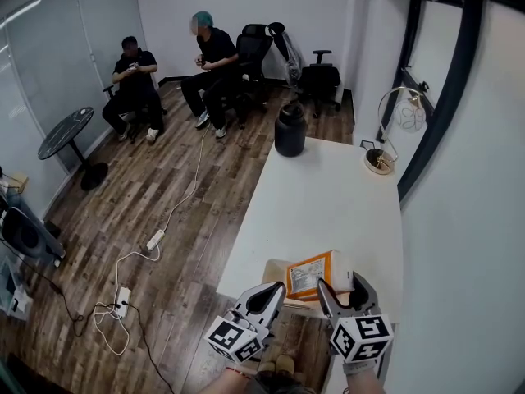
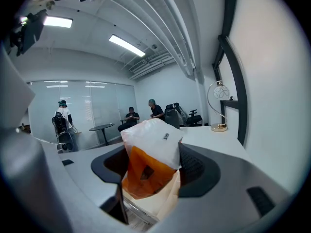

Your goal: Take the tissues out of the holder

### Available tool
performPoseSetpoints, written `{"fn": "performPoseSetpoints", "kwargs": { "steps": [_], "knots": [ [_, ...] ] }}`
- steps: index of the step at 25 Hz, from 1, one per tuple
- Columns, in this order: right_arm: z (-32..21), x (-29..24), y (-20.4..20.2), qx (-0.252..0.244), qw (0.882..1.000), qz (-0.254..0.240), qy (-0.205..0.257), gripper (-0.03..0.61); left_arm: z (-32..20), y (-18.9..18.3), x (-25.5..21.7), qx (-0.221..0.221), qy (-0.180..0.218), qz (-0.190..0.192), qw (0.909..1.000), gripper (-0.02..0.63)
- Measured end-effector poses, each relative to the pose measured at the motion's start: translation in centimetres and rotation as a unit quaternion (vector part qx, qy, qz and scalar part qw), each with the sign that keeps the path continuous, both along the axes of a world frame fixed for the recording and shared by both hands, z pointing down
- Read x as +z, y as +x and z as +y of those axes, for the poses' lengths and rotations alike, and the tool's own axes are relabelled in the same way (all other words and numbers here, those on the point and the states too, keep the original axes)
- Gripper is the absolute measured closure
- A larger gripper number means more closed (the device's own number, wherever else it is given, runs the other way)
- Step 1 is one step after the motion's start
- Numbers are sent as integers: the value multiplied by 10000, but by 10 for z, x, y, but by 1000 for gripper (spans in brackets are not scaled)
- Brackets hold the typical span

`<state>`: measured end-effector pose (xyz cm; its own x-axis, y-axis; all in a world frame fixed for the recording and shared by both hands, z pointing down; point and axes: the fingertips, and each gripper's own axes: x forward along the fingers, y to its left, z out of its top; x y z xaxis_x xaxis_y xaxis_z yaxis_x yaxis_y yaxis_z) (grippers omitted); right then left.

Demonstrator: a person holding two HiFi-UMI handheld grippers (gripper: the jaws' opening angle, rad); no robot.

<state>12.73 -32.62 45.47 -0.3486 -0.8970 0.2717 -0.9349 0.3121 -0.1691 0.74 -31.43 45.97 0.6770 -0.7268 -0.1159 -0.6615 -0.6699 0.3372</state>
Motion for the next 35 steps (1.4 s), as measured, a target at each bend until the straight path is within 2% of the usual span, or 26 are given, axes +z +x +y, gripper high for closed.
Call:
{"fn": "performPoseSetpoints", "kwargs": {
  "steps": [12, 20, 35],
  "knots": [
    [3, -18, -15, -122, 9997, 1, 208, 281, -6, 0, -22, -3, 242, -38, 9997, 607],
    [10, -12, -16, -192, 9996, 158, 134, 281, 0, 1, -18, -5, 166, -9, 9999, 607],
    [4, -18, -14, -286, 9994, 48, 202, 284, -5, 5, -17, -17, 167, 20, 9999, 607]
  ]
}}
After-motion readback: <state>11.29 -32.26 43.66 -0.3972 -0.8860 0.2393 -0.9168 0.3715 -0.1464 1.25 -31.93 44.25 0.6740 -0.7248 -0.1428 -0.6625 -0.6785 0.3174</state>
